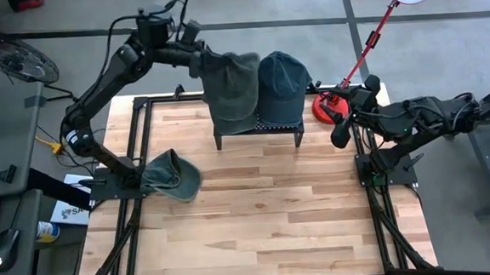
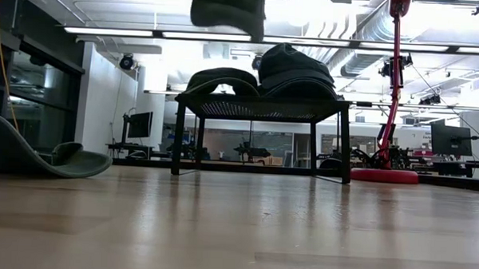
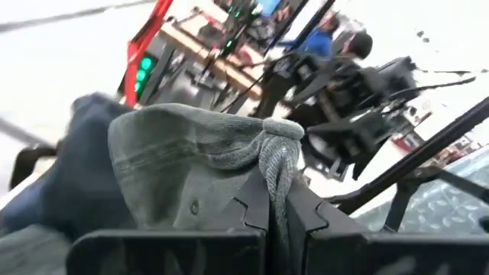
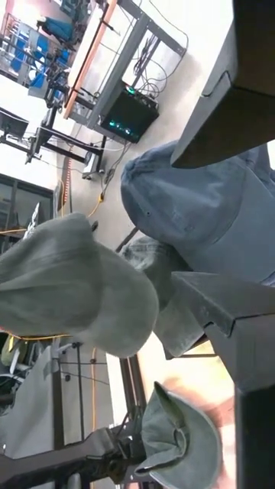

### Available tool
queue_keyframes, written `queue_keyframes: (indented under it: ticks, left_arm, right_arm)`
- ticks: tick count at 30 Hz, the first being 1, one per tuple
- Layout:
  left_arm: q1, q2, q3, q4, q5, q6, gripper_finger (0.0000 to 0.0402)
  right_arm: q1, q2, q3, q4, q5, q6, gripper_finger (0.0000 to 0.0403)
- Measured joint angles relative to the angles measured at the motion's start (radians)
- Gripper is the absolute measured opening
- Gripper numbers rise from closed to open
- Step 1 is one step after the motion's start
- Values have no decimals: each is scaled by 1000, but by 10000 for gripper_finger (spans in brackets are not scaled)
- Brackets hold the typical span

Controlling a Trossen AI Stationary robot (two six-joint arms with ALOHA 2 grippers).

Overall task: Pick & Place hat
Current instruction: Stack the right dark green cap on top of the other dark green cap on the shelf

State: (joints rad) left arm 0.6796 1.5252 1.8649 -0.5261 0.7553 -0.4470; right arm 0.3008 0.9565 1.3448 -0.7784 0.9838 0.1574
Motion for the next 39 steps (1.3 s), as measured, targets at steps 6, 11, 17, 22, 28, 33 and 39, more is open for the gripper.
queue_keyframes:
  ticks: [6, 11, 17, 22, 28, 33, 39]
  left_arm:
    - [-136, -45, -1, -16, -144, -26, 0]
    - [-335, -83, -1, -75, -415, -13, 0]
    - [-592, -90, -1, -95, -761, -43, 0]
    - [-738, -92, -51, -21, -994, -101, 0]
    - [-822, -100, -274, 274, -1060, -187, 0]
    - [-783, -148, -382, 385, -1057, -167, 0]
    - [-662, -261, -382, 316, -961, -137, 0]
  right_arm:
    - [0, 0, 0, -11, -38, 0, 227]
    - [0, 0, 0, -30, -59, 0, 227]
    - [0, 0, 0, -73, -81, 0, 227]
    - [0, 0, 0, -101, -96, 0, 227]
    - [0, -1, 0, -127, -125, 0, 227]
    - [0, -1, 0, -129, -157, -8, 227]
    - [0, -1, 0, -132, -172, -8, 227]
